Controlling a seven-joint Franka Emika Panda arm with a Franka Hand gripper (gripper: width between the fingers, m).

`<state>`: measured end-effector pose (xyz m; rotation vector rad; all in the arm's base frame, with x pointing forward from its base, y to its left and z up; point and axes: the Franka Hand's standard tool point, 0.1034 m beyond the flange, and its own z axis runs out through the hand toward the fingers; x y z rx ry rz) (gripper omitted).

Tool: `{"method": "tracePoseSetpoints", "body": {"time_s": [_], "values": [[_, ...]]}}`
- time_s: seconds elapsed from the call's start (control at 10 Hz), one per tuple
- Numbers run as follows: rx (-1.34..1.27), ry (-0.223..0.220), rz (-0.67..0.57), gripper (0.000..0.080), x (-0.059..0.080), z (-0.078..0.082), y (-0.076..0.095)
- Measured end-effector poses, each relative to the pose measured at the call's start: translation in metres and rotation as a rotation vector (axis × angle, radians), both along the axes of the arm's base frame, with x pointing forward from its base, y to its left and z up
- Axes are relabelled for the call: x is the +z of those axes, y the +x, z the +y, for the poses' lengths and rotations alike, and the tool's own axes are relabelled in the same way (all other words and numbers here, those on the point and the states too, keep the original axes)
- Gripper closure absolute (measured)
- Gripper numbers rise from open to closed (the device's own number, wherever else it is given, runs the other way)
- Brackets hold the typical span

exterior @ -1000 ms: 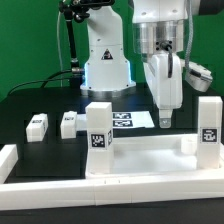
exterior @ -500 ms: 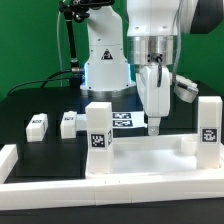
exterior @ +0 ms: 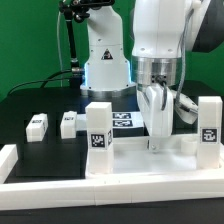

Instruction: Assemble desk

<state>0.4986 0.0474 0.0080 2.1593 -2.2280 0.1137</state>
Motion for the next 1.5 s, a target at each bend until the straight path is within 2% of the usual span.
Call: {"method": "tracePoseSetpoints", "body": {"time_s": [0.1, 0.3, 0.4, 0.5, 0.6, 0.8, 1.5], "values": [[0.001, 0.000, 0.000, 0.0150, -0.0001, 0.0002, -0.0001], [0.002, -0.001, 0.001, 0.0410, -0.0006, 0.0007, -0.0004], [0.002, -0.001, 0.001, 0.0410, -0.0006, 0.0007, -0.0004], [0.002, -0.001, 0.001, 0.0594, -0.0006, 0.0007, -0.0004], [0.002, -0.001, 0.001, 0.0720, -0.0007, 0.0007, -0.0004], [0.004, -0.002, -0.004, 0.0743, 0.0000, 0.0009, 0.0008], [0.004, -0.002, -0.004, 0.0742, 0.0000, 0.0009, 0.0008]]}}
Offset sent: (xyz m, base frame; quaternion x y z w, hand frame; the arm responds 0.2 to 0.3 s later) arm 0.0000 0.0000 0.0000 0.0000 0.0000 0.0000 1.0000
